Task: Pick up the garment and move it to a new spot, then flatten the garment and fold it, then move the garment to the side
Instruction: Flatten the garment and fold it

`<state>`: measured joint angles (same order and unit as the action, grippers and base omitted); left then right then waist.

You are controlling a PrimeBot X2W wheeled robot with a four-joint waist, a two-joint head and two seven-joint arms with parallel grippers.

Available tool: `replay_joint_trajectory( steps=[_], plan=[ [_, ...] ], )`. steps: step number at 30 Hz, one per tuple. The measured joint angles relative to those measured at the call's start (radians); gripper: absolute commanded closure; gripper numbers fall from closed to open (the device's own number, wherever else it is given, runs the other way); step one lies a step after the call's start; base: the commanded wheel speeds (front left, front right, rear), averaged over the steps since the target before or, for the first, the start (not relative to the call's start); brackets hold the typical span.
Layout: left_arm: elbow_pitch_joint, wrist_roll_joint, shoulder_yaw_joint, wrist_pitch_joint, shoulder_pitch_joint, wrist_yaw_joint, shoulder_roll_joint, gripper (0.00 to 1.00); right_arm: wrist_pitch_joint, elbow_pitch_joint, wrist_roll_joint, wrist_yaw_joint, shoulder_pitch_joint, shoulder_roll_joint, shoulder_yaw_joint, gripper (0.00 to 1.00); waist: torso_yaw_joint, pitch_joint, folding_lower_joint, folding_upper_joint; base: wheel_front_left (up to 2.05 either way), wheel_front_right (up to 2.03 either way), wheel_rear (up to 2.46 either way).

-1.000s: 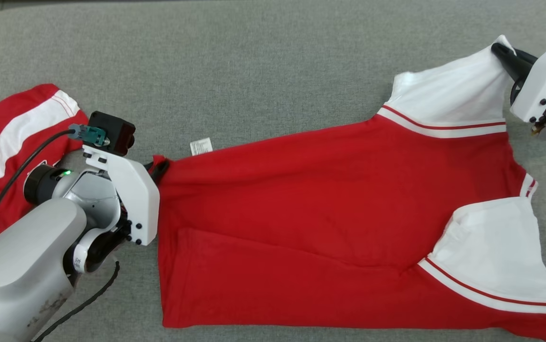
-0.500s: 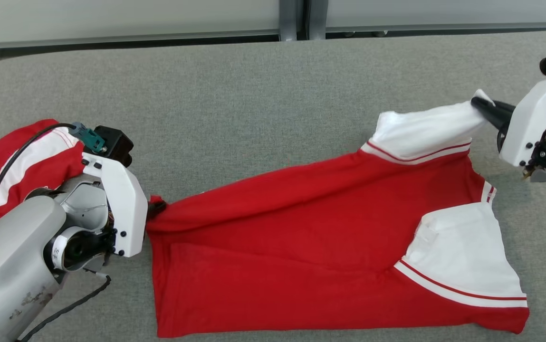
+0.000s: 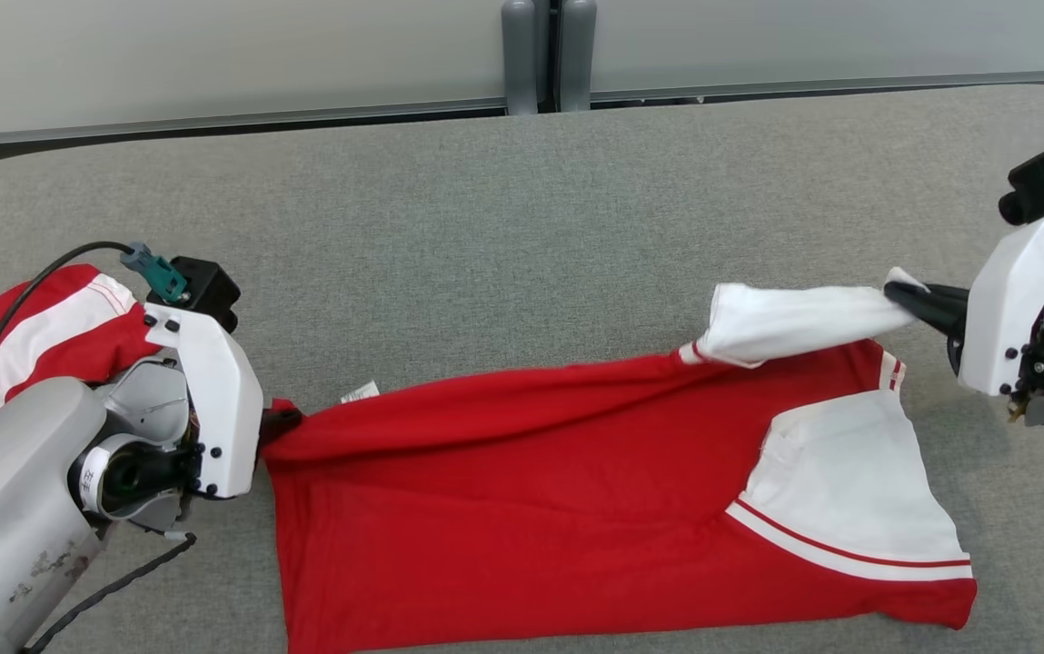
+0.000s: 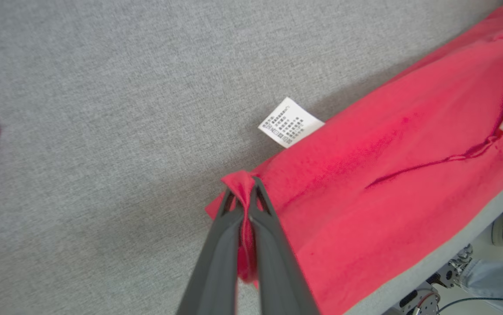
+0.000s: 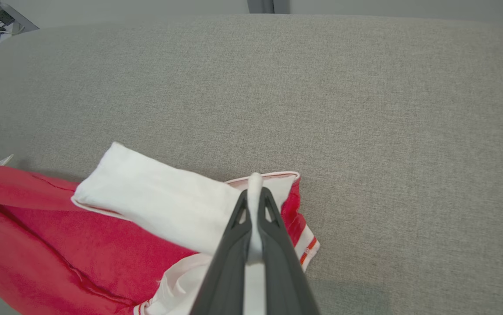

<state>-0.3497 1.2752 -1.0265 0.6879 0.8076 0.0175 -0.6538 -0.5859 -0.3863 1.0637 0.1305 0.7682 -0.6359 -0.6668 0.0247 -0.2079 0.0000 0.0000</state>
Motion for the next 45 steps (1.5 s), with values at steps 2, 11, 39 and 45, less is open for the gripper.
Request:
replay_joint_trajectory(
  steps=[2,11,39,45],
  plan=[
    [-0.008,0.011,-0.002,0.001,-0.007,0.007,0.005,1.0,-0.013,0.019,0.006,0.0,-0.016,-0.001,0.004,1.0,0.004,0.003,0.0,0.0,0.0,0.0,0.0],
    [0.015,0.022,-0.009,-0.008,-0.058,0.018,-0.014,1.0,-0.061,0.074,0.009,0.0,-0.089,-0.015,0.033,1.0,0.014,0.022,0.0,0.0,0.0,0.0,0.0],
    [0.028,0.096,-0.014,-0.017,-0.171,0.015,-0.011,0.0,-0.218,0.149,-0.031,0.0,-0.349,0.042,0.22,0.0,0.002,0.071,0.0001,0.0,0.0,0.0,0.0],
    [0.055,0.109,0.022,-0.069,-0.185,0.018,-0.038,0.0,-0.224,0.17,-0.051,0.0,-0.429,0.056,0.298,0.0,-0.009,0.092,0.0,0.0,0.0,0.0,0.0]
  ],
)
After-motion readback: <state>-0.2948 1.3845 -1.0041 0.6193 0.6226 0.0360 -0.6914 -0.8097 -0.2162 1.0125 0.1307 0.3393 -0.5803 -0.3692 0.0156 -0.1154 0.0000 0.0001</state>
